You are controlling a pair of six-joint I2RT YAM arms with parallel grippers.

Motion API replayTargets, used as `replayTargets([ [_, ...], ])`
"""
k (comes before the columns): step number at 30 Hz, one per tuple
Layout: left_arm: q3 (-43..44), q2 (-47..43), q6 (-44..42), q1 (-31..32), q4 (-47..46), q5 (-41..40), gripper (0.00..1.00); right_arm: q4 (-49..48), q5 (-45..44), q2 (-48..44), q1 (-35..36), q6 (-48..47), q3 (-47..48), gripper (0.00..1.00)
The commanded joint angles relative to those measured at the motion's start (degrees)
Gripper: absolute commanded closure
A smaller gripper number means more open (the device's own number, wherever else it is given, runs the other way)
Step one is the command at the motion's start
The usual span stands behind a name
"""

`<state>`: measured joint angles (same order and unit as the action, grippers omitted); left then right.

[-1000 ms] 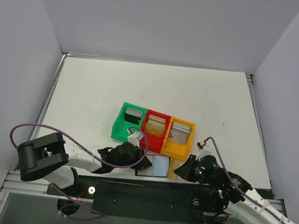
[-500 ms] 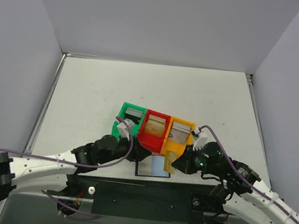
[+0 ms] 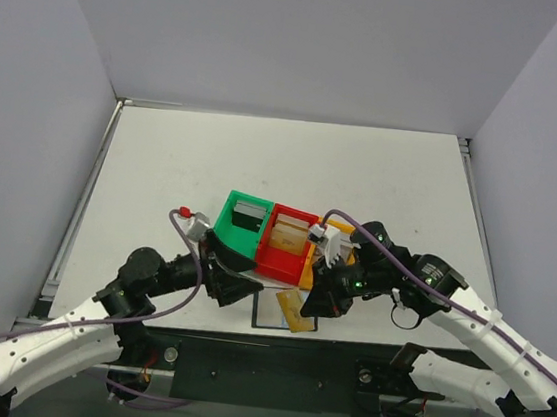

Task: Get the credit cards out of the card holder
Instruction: Place the credit card in the storage box.

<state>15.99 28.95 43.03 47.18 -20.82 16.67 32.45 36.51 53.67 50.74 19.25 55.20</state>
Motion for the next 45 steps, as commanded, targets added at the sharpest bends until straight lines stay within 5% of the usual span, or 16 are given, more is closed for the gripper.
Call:
replayTargets([
  [1,4.8,7.8,2.4,-0.4,-8.8,20.4,0.05,8.3,7.5,2.6,1.4,-7.0,5.7,1.0],
  [5,5.7,13.7,5.7,0.0,-16.2,26.0,0.06,10.8,5.6,4.2,3.7,-8.1,8.2,1.0],
  [12,9.4,18.0,4.3,1.4,-14.3,28.2,0.08,10.8,3.9,6.6,6.6,-8.4,9.0,1.0],
  [18,12.1,22.2,1.0,5.5,-11.2,29.6,0.3,10.9,3.7,8.2,7.0,-9.2,9.7,1.0],
  [27,13.5,25.6,-2.0,10.4,-8.9,28.0,0.36,10.9,3.7,9.6,7.2,-10.1,11.3,1.0],
  [33,13.4,26.2,-1.8,10.7,-10.2,28.9,0.64,10.9,3.5,9.7,7.3,-10.4,11.8,1.0],
  [37,12.8,26.7,-1.3,10.8,-12.6,28.3,0.93,10.9,2.9,9.9,7.3,-10.4,12.0,1.0],
  [42,11.2,26.3,0.0,11.1,-15.7,25.6,1.0,9.6,1.0,8.2,7.2,-9.0,12.0,0.76],
  [45,9.4,25.5,0.5,11.1,-17.1,21.6,1.0,5.3,-0.2,5.2,6.4,-6.3,9.9,0.71],
])
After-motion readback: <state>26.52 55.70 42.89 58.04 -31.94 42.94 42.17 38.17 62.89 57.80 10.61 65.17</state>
